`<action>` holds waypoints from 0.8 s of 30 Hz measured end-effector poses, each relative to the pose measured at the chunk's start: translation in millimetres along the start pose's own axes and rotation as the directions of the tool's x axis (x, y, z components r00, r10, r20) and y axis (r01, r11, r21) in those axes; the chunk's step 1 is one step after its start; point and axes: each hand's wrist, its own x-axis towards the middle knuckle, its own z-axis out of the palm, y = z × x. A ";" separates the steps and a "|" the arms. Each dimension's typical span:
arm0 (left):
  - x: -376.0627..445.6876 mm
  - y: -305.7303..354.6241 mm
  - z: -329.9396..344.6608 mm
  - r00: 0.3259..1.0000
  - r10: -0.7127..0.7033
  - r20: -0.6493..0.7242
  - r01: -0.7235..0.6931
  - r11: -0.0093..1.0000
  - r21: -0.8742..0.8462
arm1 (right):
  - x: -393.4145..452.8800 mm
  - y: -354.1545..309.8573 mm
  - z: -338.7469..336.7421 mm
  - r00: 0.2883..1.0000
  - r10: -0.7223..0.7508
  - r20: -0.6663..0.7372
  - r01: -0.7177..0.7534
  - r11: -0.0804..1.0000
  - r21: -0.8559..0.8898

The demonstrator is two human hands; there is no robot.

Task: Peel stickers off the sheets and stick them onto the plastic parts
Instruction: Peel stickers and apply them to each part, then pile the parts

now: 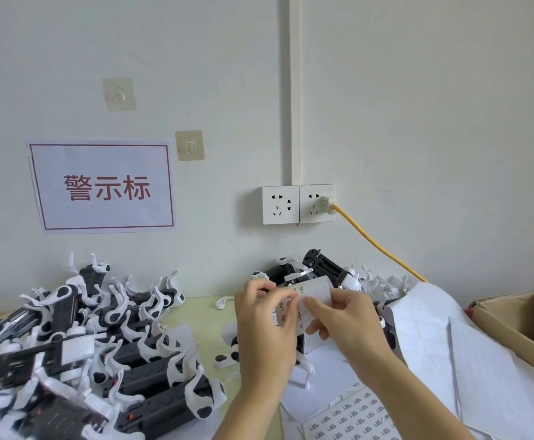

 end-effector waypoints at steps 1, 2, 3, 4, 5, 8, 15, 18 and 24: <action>0.4 0.3 -0.6 0.999 0.033 0.004 -0.033 0.999 0.023 | -0.7 -1.0 0.1 1.000 -0.012 -0.004 0.012 1.000 -0.008; 0.7 0.8 -1.2 0.998 0.065 0.012 -0.065 0.997 0.043 | -1.7 -2.2 0.2 1.000 -0.023 -0.006 0.023 1.000 -0.017; 0.9 1.3 -1.6 0.995 0.094 0.025 -0.095 0.994 0.060 | -2.4 -3.0 0.5 0.999 -0.040 -0.006 0.039 0.999 -0.033; 0.7 2.1 -2.0 0.993 0.115 0.039 -0.118 0.991 0.068 | -3.1 -4.3 0.8 0.998 -0.062 -0.007 0.062 0.997 -0.056; 0.4 3.3 -2.4 0.990 0.128 0.051 -0.132 0.989 0.068 | -3.4 -5.0 0.9 0.995 -0.095 -0.010 0.093 0.992 -0.083; -0.6 6.9 -3.6 0.985 0.159 0.069 -0.164 0.985 0.061 | -3.8 -5.6 1.0 0.977 -0.209 -0.032 0.203 0.969 -0.141; 2.2 5.6 -6.1 0.982 0.170 0.076 -0.173 0.984 0.036 | -2.4 -2.2 2.0 0.927 -0.371 0.057 0.371 0.882 -0.290; 2.8 2.9 -5.9 0.982 0.166 0.086 -0.168 0.985 0.024 | -2.2 -1.1 1.3 0.918 -0.391 0.065 0.389 0.861 -0.328; 2.1 1.7 -6.4 0.976 0.179 0.120 -0.184 0.983 0.028 | -5.6 -5.2 1.5 0.904 -0.419 0.085 0.424 0.851 -0.310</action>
